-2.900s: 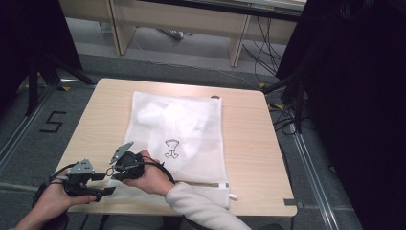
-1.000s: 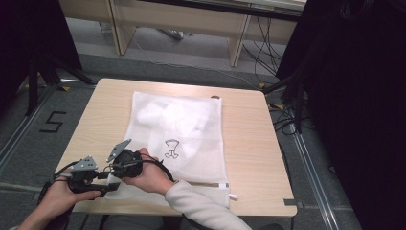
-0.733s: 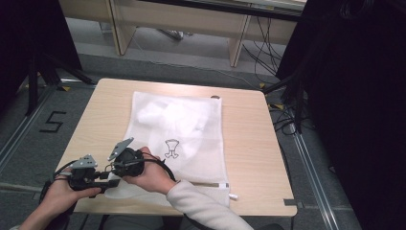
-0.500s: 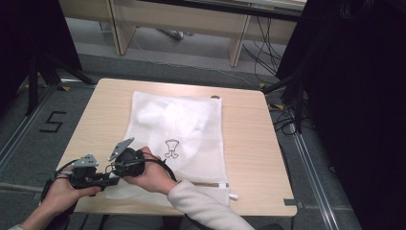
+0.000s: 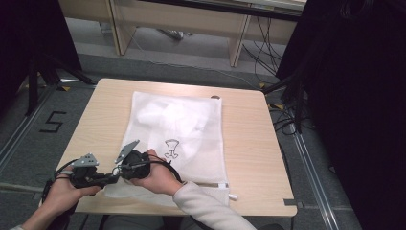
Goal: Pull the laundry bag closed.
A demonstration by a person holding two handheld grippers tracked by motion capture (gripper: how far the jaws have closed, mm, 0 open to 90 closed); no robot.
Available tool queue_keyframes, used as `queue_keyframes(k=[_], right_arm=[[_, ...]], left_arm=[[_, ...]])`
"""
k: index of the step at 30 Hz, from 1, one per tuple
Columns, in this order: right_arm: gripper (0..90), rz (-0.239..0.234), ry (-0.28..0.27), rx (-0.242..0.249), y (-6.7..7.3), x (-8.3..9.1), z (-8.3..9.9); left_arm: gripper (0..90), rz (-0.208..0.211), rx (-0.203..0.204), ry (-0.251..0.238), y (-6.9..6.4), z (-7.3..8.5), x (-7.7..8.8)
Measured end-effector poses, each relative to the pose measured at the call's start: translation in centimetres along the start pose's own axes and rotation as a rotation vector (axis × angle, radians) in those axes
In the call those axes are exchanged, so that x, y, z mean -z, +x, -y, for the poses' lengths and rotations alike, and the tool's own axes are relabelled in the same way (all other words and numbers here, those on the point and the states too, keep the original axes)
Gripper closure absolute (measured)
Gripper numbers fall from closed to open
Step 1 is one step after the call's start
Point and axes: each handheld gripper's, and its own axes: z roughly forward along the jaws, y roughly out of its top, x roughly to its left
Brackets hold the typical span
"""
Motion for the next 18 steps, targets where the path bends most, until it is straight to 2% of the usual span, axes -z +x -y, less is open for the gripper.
queue_keyframes(k=[3, 5, 6, 13, 15, 18], right_arm=[[82.3, 0.005, 0.016, 0.018, -0.08, 0.0, 0.12], [82.3, 0.018, 0.017, 0.015, -0.13, -0.19, 0.3], [82.3, 0.004, 0.017, 0.007, -0.11, -0.13, 0.33], [82.3, 0.003, 0.024, 0.004, -0.1, -0.09, 0.46], [82.3, 0.001, 0.023, -0.007, -0.01, -0.12, 0.51], [82.3, 0.005, 0.028, 0.002, -0.06, -0.08, 0.55]], left_arm=[[84.7, 0.002, 0.0, 0.0, 0.07, -0.03, 0.13], [84.8, 0.001, -0.003, 0.002, 0.05, -0.03, 0.12], [84.8, 0.002, -0.008, 0.004, 0.06, -0.04, 0.11], [84.8, -0.01, -0.016, -0.001, 0.02, -0.06, 0.18], [84.8, -0.009, -0.013, -0.002, 0.0, -0.06, 0.2], [84.7, -0.002, -0.006, -0.008, 0.02, -0.08, 0.26]])
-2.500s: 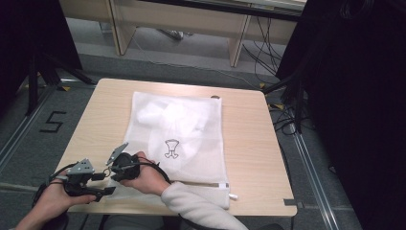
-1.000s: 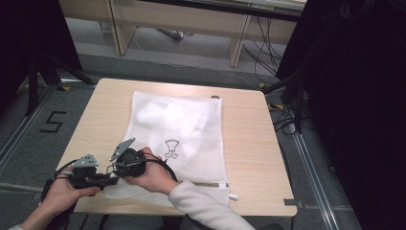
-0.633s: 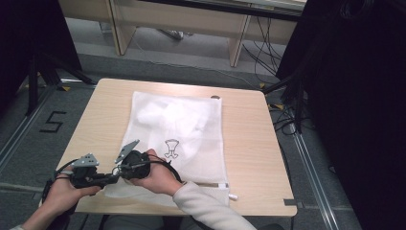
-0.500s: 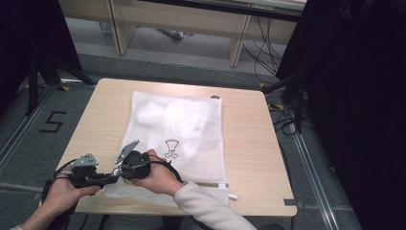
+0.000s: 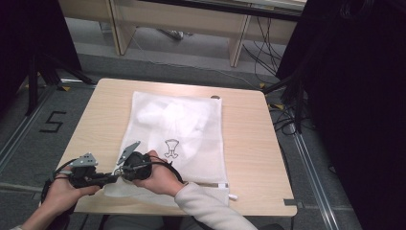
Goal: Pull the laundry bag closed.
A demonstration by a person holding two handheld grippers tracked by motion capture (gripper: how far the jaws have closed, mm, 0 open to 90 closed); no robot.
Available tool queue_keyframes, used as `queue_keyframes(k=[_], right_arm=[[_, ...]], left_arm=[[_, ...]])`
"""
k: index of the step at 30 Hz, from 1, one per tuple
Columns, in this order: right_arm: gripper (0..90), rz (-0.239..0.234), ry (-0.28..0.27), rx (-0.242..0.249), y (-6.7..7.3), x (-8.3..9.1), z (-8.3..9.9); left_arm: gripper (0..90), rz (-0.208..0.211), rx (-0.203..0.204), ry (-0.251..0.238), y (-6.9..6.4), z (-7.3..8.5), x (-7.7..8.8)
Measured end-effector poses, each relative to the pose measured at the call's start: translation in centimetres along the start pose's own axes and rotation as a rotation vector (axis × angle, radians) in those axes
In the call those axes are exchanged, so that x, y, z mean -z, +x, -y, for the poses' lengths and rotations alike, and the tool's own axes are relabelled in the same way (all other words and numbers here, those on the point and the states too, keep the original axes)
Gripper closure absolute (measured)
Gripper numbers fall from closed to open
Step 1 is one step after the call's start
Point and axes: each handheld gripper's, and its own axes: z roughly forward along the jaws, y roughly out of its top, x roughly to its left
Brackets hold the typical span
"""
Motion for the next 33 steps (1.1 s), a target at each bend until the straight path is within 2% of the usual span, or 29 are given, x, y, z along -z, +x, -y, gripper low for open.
queue_keyframes(k=[8, 13, 14, 18, 20, 23, 25, 32, 33], right_arm=[[82.3, -0.007, 0.002, 0.001, -0.1, -0.1, 0.3], [82.3, -0.005, 0.005, -0.007, 0.0, 0.0, 0.5], [82.3, -0.007, 0.001, -0.007, -0.1, -0.1, 0.5], [82.4, -0.013, 0.004, -0.011, -0.1, 0.1, 0.6], [82.4, -0.007, 0.013, 0.003, -0.1, 0.1, 0.6], [82.4, -0.009, 0.015, -0.005, -0.1, 0.1, 0.8], [82.4, -0.004, 0.011, 0.003, -0.2, 0.1, 0.9], [82.4, -0.006, 0.017, -0.016, -0.1, 0.1, 1.1], [82.4, 0.003, 0.017, -0.004, -0.2, 0.1, 1.1]], left_arm=[[84.7, -0.011, -0.001, 0.0, 0.1, 0.0, 0.2], [84.7, 0.006, -0.006, 0.003, 0.1, -0.1, 0.2], [84.8, -0.003, -0.011, -0.002, 0.0, 0.0, 0.2], [84.8, 0.002, -0.015, -0.003, 0.0, -0.1, 0.1], [84.8, -0.006, -0.015, -0.009, 0.0, -0.1, 0.2], [84.8, -0.004, -0.003, -0.011, -0.1, 0.0, 0.1], [84.8, -0.007, -0.022, -0.007, 0.0, -0.1, 0.2], [84.8, -0.001, -0.021, -0.013, 0.0, -0.1, 0.3], [84.8, -0.001, -0.02, -0.015, 0.0, -0.1, 0.2]])
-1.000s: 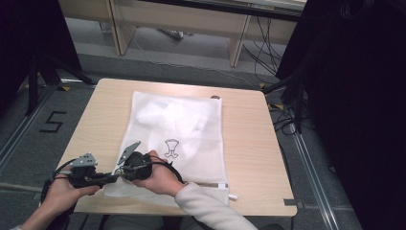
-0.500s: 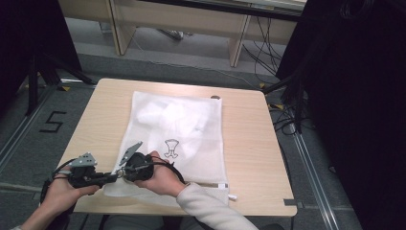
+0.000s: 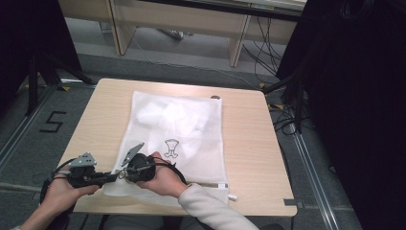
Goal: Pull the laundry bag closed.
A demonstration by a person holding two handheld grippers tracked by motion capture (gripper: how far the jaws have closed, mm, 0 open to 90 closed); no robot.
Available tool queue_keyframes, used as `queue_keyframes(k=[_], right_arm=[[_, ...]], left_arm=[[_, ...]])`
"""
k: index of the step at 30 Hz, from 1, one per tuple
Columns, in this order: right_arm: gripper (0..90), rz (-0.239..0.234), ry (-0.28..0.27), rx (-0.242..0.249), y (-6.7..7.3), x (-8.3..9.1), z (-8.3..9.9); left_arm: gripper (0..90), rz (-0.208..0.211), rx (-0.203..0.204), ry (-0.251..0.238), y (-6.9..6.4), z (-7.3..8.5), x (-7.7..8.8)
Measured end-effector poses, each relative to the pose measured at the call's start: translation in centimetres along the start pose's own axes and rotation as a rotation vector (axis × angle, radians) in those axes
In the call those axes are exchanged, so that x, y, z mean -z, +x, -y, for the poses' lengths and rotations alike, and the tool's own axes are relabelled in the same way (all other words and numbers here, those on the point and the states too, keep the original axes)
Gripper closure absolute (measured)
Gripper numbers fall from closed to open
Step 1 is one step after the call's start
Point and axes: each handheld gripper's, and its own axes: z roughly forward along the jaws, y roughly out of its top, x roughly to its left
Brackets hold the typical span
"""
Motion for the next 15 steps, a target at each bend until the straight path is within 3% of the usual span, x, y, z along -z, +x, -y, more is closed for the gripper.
queue_keyframes(k=[15], right_arm=[[82.3, -0.012, 0.018, -0.014, -0.2, 0.06, 0.93]], left_arm=[[84.8, -0.01, -0.004, -0.008, 0.1, 0.0, 0.1]])
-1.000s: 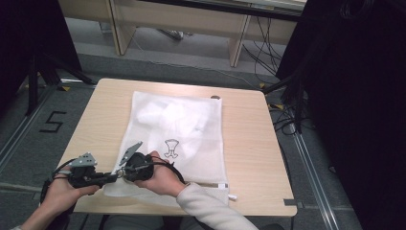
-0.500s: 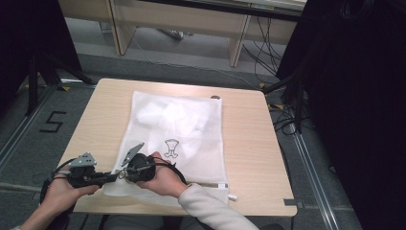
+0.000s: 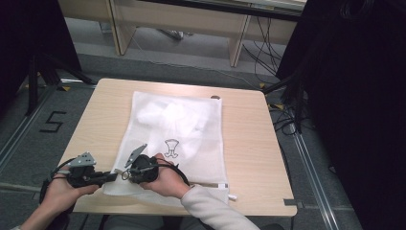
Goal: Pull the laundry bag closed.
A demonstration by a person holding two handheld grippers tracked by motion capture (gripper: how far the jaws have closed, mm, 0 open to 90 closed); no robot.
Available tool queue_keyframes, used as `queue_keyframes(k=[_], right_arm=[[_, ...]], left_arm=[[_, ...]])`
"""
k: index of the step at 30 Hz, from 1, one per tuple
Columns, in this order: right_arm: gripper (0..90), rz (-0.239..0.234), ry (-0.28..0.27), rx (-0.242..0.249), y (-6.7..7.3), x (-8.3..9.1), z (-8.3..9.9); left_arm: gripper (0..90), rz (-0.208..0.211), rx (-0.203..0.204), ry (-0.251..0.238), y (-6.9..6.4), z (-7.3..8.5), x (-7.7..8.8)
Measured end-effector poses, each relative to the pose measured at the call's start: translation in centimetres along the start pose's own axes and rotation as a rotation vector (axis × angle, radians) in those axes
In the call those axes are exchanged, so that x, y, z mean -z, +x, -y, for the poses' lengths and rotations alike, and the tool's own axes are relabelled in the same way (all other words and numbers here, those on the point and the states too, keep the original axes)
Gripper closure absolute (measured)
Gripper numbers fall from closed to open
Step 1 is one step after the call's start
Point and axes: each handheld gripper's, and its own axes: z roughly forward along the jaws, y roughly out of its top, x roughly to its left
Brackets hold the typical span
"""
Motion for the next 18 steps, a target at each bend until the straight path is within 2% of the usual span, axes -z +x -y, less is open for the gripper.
queue_keyframes(k=[5, 7, 10, 11, 18], right_arm=[[82.4, -0.005, 0.0, -0.015, 0.0, 0.0, 0.26], [82.4, 0.0, 0.001, 0.0, -0.17, 0.09, 0.32], [82.3, 0.0, 0.005, -0.002, -0.12, 0.15, 0.34], [82.4, -0.002, 0.004, -0.017, 0.0, 0.11, 0.4], [82.3, -0.003, 0.007, -0.008, -0.21, 0.13, 0.65]], left_arm=[[84.8, -0.005, -0.003, -0.002, -0.04, 0.0, 0.0], [84.8, 0.003, -0.001, 0.0, -0.01, 0.0, -0.01], [84.8, 0.002, -0.002, 0.0, -0.02, 0.01, -0.03], [84.8, 0.002, -0.003, 0.0, -0.02, 0.02, -0.03], [84.8, -0.002, -0.007, 0.001, -0.03, 0.0, -0.05]])
